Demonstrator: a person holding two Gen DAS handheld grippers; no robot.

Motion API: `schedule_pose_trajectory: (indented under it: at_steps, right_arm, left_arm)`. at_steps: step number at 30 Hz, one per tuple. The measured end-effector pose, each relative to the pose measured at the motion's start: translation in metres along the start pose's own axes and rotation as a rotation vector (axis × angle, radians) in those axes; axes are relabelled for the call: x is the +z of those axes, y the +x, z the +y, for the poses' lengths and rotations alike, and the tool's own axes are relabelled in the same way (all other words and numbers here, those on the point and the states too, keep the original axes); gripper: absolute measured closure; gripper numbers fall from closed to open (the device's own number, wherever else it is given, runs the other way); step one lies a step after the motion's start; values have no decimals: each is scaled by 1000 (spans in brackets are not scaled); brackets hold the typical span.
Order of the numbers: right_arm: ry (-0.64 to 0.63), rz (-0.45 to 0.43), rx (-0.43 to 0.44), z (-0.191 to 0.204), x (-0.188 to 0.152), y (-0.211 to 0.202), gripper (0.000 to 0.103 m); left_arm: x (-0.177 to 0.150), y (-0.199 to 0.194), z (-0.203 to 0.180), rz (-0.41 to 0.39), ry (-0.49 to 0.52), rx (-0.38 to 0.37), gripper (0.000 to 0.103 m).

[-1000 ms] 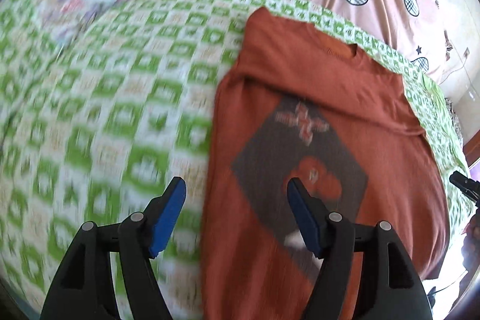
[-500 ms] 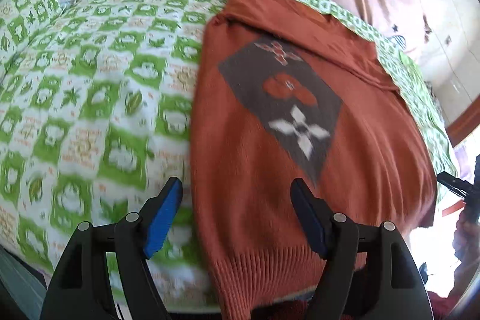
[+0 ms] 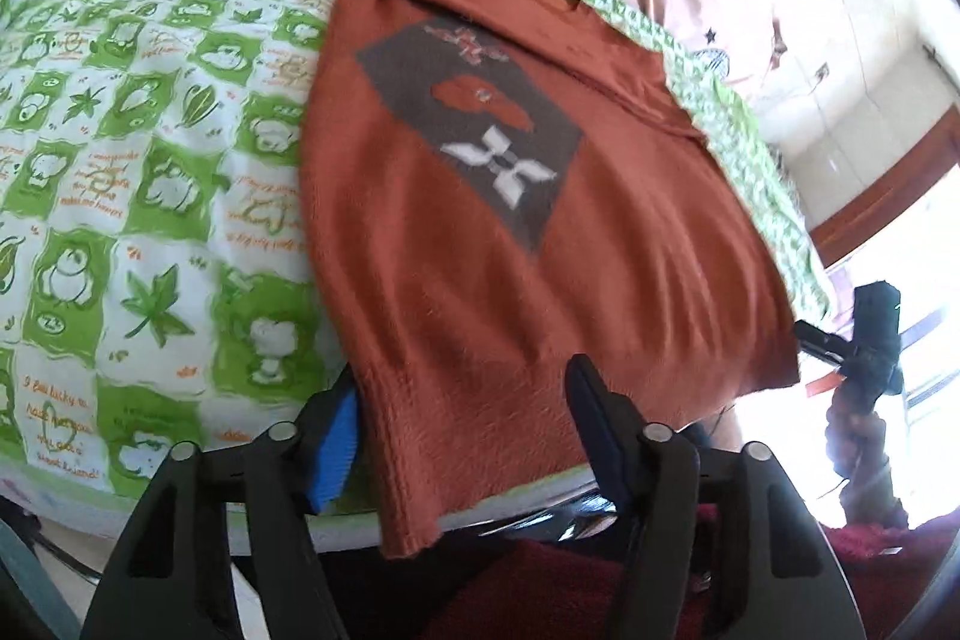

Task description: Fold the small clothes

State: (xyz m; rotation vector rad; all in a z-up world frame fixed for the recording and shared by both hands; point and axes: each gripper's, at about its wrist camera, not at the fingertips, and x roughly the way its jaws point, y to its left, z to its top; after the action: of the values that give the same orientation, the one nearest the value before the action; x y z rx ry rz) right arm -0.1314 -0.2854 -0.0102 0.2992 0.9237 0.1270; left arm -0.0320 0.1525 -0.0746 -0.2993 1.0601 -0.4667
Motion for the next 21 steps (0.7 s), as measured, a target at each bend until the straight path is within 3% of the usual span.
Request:
schedule_pose_trajectory:
  at_steps: [3, 10, 14, 17, 18, 19, 21]
  right_arm:
    - [40, -19, 48, -9, -3, -1, 53]
    - [188, -108, 210, -33, 3, 4, 53]
    - [129, -73, 193, -24, 1, 10, 56]
    - [111, -42, 151, -23, 2, 12, 86]
    - [113, -40, 153, -22, 2, 11, 94]
    - [107, -51, 165, -20, 3, 8, 94]
    - [86, -86, 186, -13, 8, -2, 95]
  left_arm:
    - [-1, -4, 10, -3, -26, -36, 54]
    - [4, 1, 9, 4, -21, -60, 54]
    - [8, 6, 8, 5, -15, -73, 58]
    - [7, 6, 9, 4, -6, -60, 72]
    - [6, 5, 11, 1, -6, -59, 84]
    - [5, 6, 13, 2, -9, -64, 96]
    - [4, 5, 16, -1, -20, -83, 96]
